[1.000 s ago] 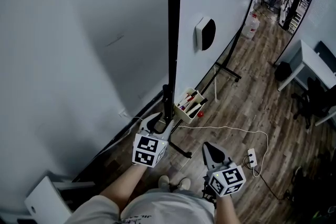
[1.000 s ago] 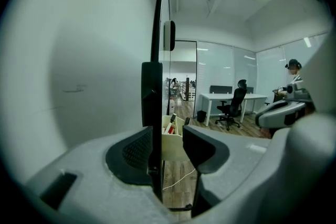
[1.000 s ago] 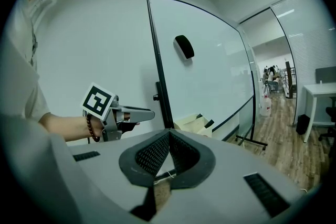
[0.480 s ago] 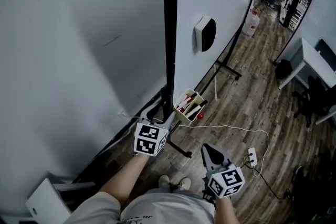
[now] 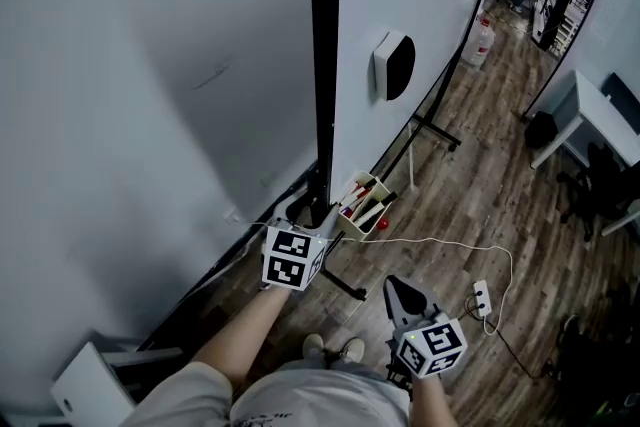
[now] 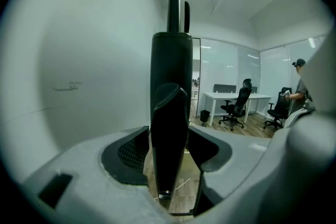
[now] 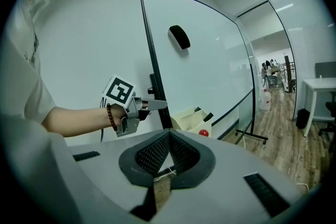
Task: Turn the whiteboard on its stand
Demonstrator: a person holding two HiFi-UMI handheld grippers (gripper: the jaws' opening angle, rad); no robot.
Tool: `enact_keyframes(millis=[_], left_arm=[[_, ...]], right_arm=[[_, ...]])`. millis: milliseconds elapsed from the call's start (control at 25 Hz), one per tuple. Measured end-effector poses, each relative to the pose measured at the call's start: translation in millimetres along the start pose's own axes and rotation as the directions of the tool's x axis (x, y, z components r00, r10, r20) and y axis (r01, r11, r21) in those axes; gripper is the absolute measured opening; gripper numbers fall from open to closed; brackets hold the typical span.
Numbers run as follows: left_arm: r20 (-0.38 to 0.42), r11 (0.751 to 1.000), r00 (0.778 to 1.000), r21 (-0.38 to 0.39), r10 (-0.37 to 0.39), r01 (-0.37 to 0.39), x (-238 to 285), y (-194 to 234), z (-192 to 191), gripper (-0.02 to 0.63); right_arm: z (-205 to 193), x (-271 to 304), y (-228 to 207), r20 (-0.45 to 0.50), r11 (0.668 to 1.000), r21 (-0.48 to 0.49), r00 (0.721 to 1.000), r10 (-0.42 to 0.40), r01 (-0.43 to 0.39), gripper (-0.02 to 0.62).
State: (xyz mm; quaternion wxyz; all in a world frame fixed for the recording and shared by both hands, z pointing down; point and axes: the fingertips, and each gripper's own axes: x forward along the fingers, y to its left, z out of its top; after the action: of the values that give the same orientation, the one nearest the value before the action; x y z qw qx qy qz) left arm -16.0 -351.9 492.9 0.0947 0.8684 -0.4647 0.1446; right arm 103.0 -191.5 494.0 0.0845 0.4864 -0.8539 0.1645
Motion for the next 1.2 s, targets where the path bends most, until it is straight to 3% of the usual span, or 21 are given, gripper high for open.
enact_keyframes(millis=[680, 1000, 1200], left_arm=[[0.013, 1.0, 1.0, 0.0, -0.007, 0.007, -3.4, 0.0, 2.3, 0.202], [0.013, 1.0, 1.0, 0.007, 0.005, -0.005, -46.2, -6.3, 14.5, 0.202], [0.018, 1.0, 1.0, 0.004, 0.006, -0.007, -57.2, -2.2, -12.5, 0.202]], right_arm=[[-3.0, 19.4, 17.5, -0.03, 0.998, -0.004, 0.998, 0.058, -0.058, -0.005], [15.5, 4.1, 42.0, -0.027, 0.996, -0.005, 0.995, 0.094, -0.094, -0.005], [-3.8, 12.5, 46.4, -0.034, 0.994, -0.019, 0.994, 0.108, -0.109, -0.005]])
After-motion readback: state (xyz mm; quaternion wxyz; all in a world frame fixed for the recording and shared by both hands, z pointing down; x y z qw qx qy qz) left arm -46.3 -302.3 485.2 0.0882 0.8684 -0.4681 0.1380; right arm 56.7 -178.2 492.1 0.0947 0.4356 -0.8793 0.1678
